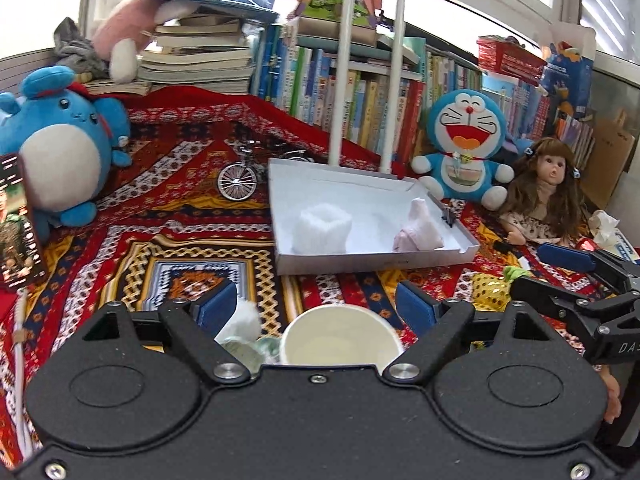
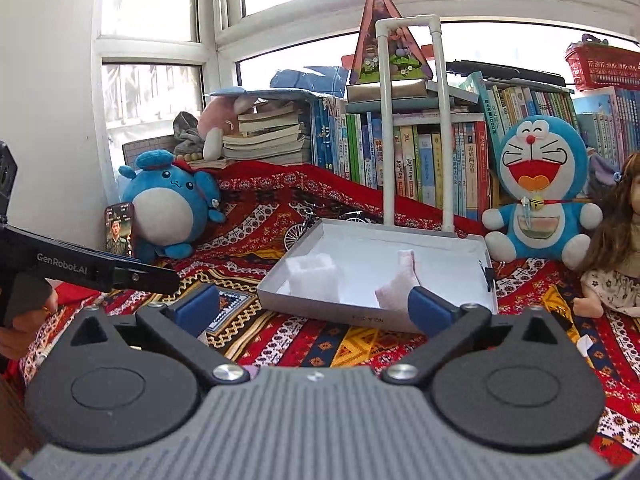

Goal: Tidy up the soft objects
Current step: 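Move the left gripper to the green floral cloth while the right gripper reaches the blue pouch, then grasp the green floral cloth with the left gripper while the right gripper grasps the blue pouch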

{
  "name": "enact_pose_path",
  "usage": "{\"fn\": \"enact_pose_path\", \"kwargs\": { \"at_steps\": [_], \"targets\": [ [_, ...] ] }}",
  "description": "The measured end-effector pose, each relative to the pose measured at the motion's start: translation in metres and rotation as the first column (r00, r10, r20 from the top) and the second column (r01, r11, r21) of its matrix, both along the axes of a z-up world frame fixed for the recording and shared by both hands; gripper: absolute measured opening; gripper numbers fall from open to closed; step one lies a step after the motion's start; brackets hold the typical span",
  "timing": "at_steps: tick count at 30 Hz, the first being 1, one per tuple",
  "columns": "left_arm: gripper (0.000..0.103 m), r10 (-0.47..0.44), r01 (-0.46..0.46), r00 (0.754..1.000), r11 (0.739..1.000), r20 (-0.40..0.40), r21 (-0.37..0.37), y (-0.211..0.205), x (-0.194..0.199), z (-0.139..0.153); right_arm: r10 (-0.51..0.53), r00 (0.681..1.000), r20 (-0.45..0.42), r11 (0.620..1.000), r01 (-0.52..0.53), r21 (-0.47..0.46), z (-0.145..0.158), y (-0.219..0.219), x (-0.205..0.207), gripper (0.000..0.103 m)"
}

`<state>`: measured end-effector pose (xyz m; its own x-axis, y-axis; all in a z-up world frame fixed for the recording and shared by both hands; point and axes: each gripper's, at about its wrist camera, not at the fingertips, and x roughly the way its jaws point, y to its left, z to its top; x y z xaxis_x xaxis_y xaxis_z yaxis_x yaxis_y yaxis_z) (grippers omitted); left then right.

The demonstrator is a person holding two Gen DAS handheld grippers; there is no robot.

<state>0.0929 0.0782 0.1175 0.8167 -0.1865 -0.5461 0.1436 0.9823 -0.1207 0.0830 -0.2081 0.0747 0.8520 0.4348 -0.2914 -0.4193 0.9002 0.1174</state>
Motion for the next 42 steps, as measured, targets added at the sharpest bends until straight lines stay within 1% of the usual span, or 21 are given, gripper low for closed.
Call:
{"fn": "enact_pose_path", "kwargs": {
  "at_steps": [4, 10, 17, 20, 22, 28, 31, 33, 35, 38, 40, 42],
  "targets": [
    [0.086, 0.033, -0.033, 0.999, 0.999, 0.014, -0.001, 0.009, -0.011, -0.008, -0.022, 1.0, 0.003, 1.0, 0.022, -0.015, -0.008, 0.002, -0.005, 0.103],
    [0.089, 0.098, -0.099, 0.994, 0.995, 0.045, 0.021, 0.024, -0.03, -0.019, -0.045, 0.999, 0.0, 0.998, 0.045, -0.04, -0.018, 0.004, -0.009, 0.103],
    [0.089, 0.154, -0.154, 0.988, 0.988, 0.02, 0.009, 0.042, -0.042, -0.034, -0.086, 0.996, -0.003, 0.994, 0.085, -0.069, -0.029, 0.005, -0.011, 0.103],
    [0.09, 0.178, -0.178, 0.984, 0.984, 0.023, 0.003, 0.048, -0.046, -0.039, -0.101, 0.995, -0.006, 0.992, 0.1, -0.072, -0.034, 0.004, -0.013, 0.103],
    [0.09, 0.196, -0.196, 0.98, 0.981, 0.015, 0.007, 0.051, -0.047, -0.042, -0.094, 0.996, -0.008, 0.993, 0.093, -0.076, -0.037, 0.004, -0.014, 0.103],
    [0.09, 0.212, -0.212, 0.977, 0.977, 0.032, -0.003, 0.055, -0.054, -0.042, -0.074, 0.997, 0.004, 0.994, 0.074, -0.078, -0.042, 0.003, -0.023, 0.103],
    [0.09, 0.223, -0.224, 0.974, 0.974, 0.032, 0.015, 0.055, -0.054, -0.045, -0.081, 0.997, 0.008, 0.993, 0.082, -0.084, -0.043, 0.003, -0.026, 0.103],
    [0.088, 0.235, -0.235, 0.972, 0.971, 0.019, 0.04, 0.053, -0.052, -0.05, -0.086, 0.996, 0.008, 0.992, 0.086, -0.089, -0.045, 0.003, -0.028, 0.102],
    [0.087, 0.234, -0.234, 0.972, 0.971, 0.007, 0.051, 0.052, -0.051, -0.055, -0.09, 0.996, 0.007, 0.991, 0.091, -0.1, -0.047, 0.003, -0.03, 0.1],
    [0.083, 0.232, -0.231, 0.973, 0.972, -0.015, 0.04, 0.052, -0.05, -0.062, -0.096, 0.995, 0.006, 0.988, 0.096, -0.122, -0.05, 0.004, -0.033, 0.097],
    [0.078, 0.24, -0.239, 0.97, 0.97, -0.035, 0.03, 0.053, -0.048, -0.067, -0.099, 0.995, 0.002, 0.986, 0.099, -0.135, -0.053, 0.004, -0.035, 0.095],
    [0.075, 0.248, -0.248, 0.967, 0.969, -0.055, 0.009, 0.055, -0.045, -0.072, -0.107, 0.994, -0.004, 0.984, 0.105, -0.143, -0.055, 0.004, -0.037, 0.094]
  ]
}}
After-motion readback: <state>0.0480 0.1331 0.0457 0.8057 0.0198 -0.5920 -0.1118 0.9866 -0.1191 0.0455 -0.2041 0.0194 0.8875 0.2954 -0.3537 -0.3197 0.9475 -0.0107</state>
